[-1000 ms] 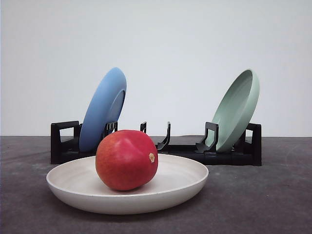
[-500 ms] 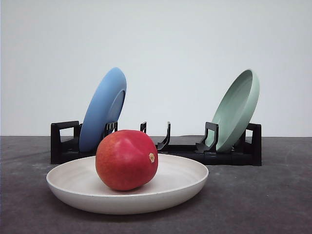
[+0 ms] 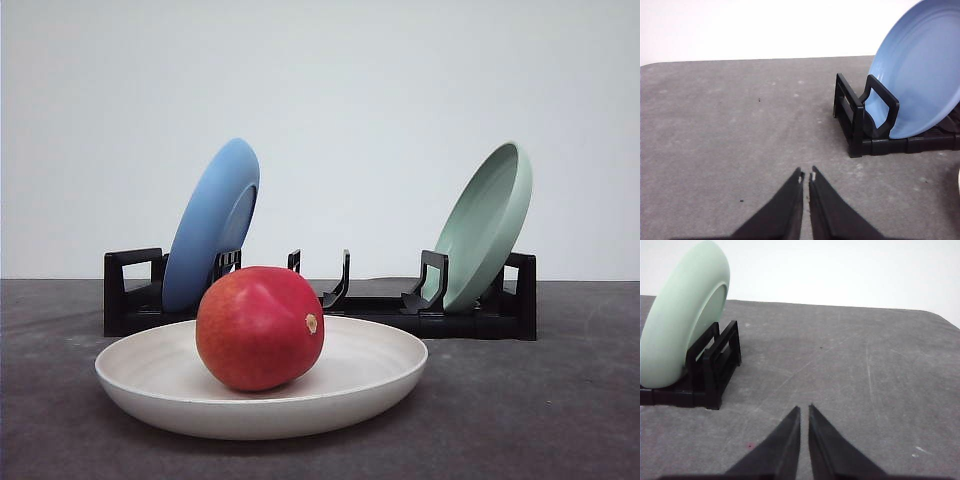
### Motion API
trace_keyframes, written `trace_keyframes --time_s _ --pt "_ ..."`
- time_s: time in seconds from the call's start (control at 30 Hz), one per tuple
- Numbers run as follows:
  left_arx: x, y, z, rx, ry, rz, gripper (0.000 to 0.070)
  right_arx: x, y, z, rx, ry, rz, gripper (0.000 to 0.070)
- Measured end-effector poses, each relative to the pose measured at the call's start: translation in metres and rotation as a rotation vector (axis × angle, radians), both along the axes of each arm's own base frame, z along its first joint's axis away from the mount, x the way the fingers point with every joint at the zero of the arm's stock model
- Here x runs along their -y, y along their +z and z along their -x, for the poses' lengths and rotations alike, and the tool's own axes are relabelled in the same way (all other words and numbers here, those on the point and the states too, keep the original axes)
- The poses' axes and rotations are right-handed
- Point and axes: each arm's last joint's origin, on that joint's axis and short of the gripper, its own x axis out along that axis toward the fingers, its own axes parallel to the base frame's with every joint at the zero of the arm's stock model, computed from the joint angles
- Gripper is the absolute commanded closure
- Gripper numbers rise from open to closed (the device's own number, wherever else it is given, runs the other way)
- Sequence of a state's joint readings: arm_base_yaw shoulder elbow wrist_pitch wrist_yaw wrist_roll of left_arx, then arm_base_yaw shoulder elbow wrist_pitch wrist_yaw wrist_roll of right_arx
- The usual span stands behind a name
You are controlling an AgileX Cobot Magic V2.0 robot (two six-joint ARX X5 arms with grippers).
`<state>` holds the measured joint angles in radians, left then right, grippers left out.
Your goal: Place pomegranate in white plate
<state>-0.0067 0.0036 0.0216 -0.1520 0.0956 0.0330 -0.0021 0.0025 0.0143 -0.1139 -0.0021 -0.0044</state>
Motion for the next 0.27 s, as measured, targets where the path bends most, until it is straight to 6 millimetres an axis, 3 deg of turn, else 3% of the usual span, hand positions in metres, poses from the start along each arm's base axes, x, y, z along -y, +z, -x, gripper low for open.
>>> trace_keyframes --time_s 0.27 --pt "0.0 0.0 0.0 0.0 0.0 0.0 0.07 0.0 0.0 0.0 0.0 0.0 0.0 0.0676"
